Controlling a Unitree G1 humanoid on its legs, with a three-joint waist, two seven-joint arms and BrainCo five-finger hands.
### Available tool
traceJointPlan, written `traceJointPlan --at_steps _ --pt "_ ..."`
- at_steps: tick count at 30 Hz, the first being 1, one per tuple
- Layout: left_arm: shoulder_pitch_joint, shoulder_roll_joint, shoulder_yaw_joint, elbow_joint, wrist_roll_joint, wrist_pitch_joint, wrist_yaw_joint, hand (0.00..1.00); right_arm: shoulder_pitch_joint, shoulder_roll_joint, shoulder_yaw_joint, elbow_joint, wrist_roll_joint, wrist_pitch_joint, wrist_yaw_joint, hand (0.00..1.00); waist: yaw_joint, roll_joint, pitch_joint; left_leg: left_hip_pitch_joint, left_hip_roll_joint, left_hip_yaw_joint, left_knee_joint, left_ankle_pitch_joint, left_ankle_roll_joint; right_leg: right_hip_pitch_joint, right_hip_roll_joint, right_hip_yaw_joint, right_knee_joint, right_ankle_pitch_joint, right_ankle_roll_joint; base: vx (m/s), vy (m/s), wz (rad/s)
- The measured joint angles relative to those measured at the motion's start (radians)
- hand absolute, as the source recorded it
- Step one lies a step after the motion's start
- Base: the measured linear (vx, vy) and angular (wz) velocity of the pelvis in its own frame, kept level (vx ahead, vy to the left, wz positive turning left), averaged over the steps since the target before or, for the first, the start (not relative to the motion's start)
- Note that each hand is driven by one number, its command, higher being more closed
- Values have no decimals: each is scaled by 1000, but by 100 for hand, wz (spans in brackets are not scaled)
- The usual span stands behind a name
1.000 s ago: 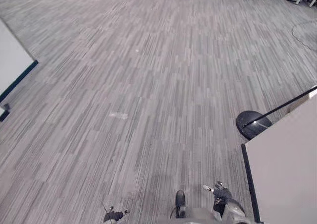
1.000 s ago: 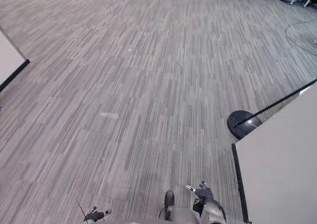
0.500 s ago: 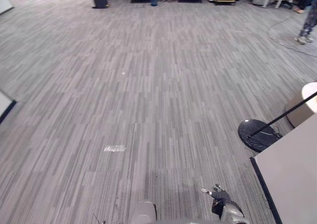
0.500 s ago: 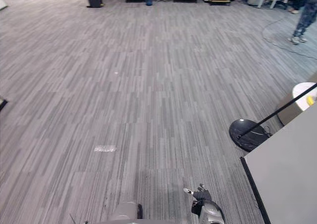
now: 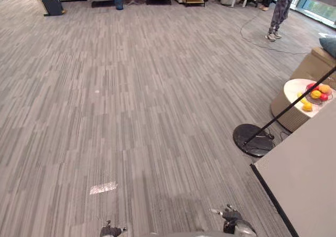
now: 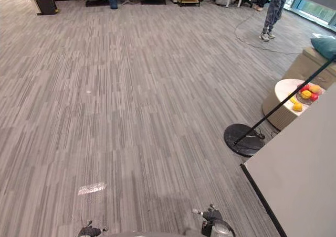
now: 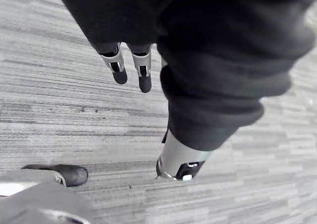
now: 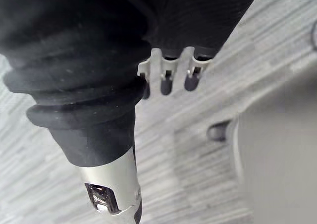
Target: Organize washtable
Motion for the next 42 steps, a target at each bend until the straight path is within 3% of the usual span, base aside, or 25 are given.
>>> traceJointPlan --at_steps 6,7,13,16,18,20,21,22,24,25,27,28,29,30,31,32,33,34,35,36,38,40,42 --pt "11 -65 90 39 -48 -3 -12 0 16 -49 -34 11 4 1 -4 0 4 40 -16 5 11 -21 6 7 -12 58 4 -3 -95 10 -7 255 -40 1" --pt "14 -21 72 40 -47 -4 -14 0 41 -10 -12 7 0 2 -3 0 6 -43 -28 -12 -48 -44 -151 99 2 67 -67 -30 -142 33 41 40 -2 4" --pt "13 -21 72 40 -47 -4 -15 0 43 -9 -23 7 4 0 -2 0 4 -44 -28 -11 -49 -37 -151 99 2 67 -68 -25 -145 33 42 0 0 -2" --pt "12 -22 71 40 -48 -8 -15 0 63 -7 -70 10 61 -2 -1 0 -3 -42 -27 -11 -49 -32 -151 99 2 66 -67 -22 -145 33 41 0 0 -3" --pt "12 -22 71 40 -51 -10 -16 0 74 -8 -117 8 122 -3 0 0 -24 -38 -19 -13 -42 -25 -139 91 3 64 -63 -21 -133 23 38 0 0 0" --pt "7 -23 72 36 -66 -15 -22 0 76 -9 -150 7 155 -4 2 0 -26 -23 5 -56 -24 -19 -32 33 -8 42 -53 -15 -67 -20 27 -59 -38 -7" --pt "8 -27 72 26 -78 -19 -32 0 79 -18 -154 5 176 -3 2 0 -22 -25 15 -107 3 -8 100 -28 -35 19 -34 -4 -3 -64 21 -100 -54 -8" --pt "9 -25 74 13 -85 -22 -36 0 85 -21 -154 6 193 -3 1 0 -18 -21 39 -160 18 -2 247 -51 -57 17 -29 13 33 -92 13 -76 -37 -3" --pt "12 -12 73 -7 -104 -33 -35 0 91 -18 -161 12 210 2 -2 0 -2 -52 73 -249 30 -17 422 -47 -82 46 -45 23 35 -105 8 -59 -36 11" --pt "12 -21 73 -6 -113 -38 -36 0 94 -28 -172 11 218 7 -4 0 7 -40 80 -288 34 -41 409 -62 -58 70 -49 21 7 -106 8 -54 -18 17" --pt "19 -39 73 -6 -118 -41 -36 0 76 -46 -169 0 218 8 -2 0 15 -11 89 -348 34 -88 284 -49 -76 93 -61 16 -38 -106 10 12 137 5" --pt "36 -52 72 -3 -117 -40 -37 0 58 -64 -150 -9 217 6 -1 0 40 33 84 -351 52 -90 201 8 -98 119 -44 27 -80 -106 21 71 180 -31" --pt "48 -69 71 2 -117 -40 -37 0 47 -71 -129 -9 216 6 -1 0 61 53 82 -353 72 -68 198 38 -74 118 -21 38 -57 -136 21 101 137 -41" --pt "61 -68 61 13 -114 -45 -35 0 25 -68 -86 -9 206 6 3 0 82 67 84 -382 80 -82 256 14 -79 82 10 25 118 -190 34 146 37 6" --pt "79 -45 50 17 -112 -47 -34 0 22 -49 -77 -8 185 5 4 0 83 21 85 -400 24 -77 320 -12 -61 139 -18 36 113 -261 -8 161 20 37" --pt "86 -36 54 25 -108 -42 -35 0 12 -49 -76 -6 179 6 5 0 85 -10 83 -408 2 -73 348 -17 -45 169 -43 35 80 -314 17 202 54 47" --pt "124 -49 74 26 -107 -33 -35 0 -6 -50 -76 -7 176 4 3 0 86 -5 58 -405 -22 -61 363 -31 -5 180 -67 33 77 -314 25 190 95 7" --pt "143 -47 79 32 -106 -29 -35 0 -16 -46 -77 -8 176 -3 4 0 86 -16 45 -397 -35 -44 350 -39 10 179 -86 36 80 -305 41 339 192 -21" --pt "161 -53 84 53 -107 -24 -31 0 -28 -32 -79 -20 178 -31 16 0 89 -22 31 -347 -67 -17 289 -41 33 149 -107 77 166 -282 82 316 172 -28" --pt "160 -54 82 56 -107 -23 -32 0 -28 -30 -79 -21 178 -32 17 0 91 -20 30 -334 -70 -15 276 -41 37 137 -108 86 196 -277 90 395 204 -34" --pt "156 -28 38 43 -105 -14 -35 0 -4 2 -84 -29 179 -30 18 0 72 -15 28 -200 -84 -2 150 -41 50 15 -100 95 537 -202 186 357 177 -17" --pt "138 -11 5 26 -105 -15 -35 0 9 16 -96 -28 180 -29 18 0 56 -20 27 -147 -92 -11 112 -41 64 -38 -101 76 671 -206 173 279 87 4" --pt "69 18 -41 16 -102 -18 -35 0 29 4 -104 -37 180 -28 15 0 44 -13 29 -69 -95 -33 69 -38 85 -95 -103 -8 738 -245 126 398 64 31"
